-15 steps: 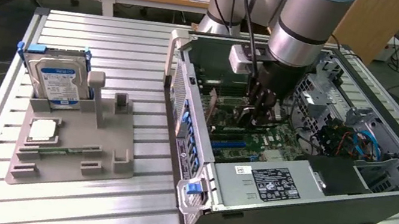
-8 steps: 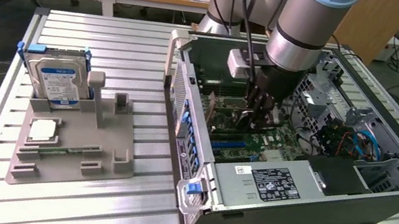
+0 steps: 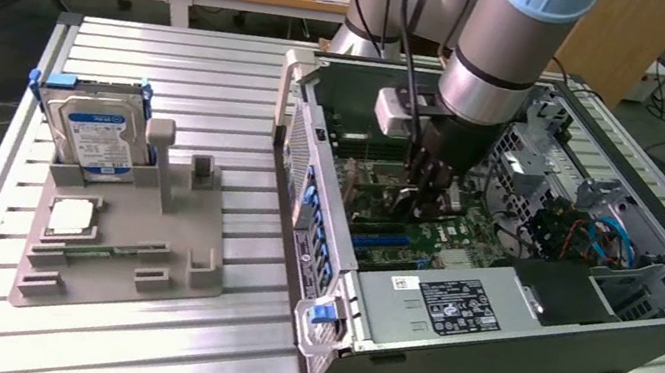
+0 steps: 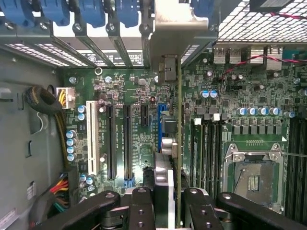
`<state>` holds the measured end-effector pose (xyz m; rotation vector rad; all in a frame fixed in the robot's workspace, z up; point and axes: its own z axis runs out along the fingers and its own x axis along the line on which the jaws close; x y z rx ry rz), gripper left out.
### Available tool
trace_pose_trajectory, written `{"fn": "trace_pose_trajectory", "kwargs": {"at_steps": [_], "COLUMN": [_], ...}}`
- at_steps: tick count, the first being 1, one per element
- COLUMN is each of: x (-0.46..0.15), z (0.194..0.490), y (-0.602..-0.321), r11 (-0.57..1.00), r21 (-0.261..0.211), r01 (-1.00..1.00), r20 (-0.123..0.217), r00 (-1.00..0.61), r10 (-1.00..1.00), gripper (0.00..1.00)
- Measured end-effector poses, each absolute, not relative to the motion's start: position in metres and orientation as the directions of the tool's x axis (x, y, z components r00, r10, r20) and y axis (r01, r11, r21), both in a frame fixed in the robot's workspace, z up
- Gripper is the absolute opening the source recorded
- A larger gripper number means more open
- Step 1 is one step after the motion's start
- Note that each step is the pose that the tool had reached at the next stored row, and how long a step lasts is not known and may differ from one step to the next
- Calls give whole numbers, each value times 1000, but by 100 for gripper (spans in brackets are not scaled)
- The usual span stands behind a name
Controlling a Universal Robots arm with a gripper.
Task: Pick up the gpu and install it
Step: 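Insert the gpu into the slot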
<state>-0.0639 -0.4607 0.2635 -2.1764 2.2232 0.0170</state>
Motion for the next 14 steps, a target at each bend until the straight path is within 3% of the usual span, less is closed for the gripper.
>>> {"fn": "trace_pose_trajectory", "kwargs": {"at_steps": [14], "x": [-68], "z": [247], "y": [-463], "r11": [22], "r21": [-13], "r01": [-1000], "r20": [-30], "r00": [-21], "r10": [-999], "gripper": [28]}}
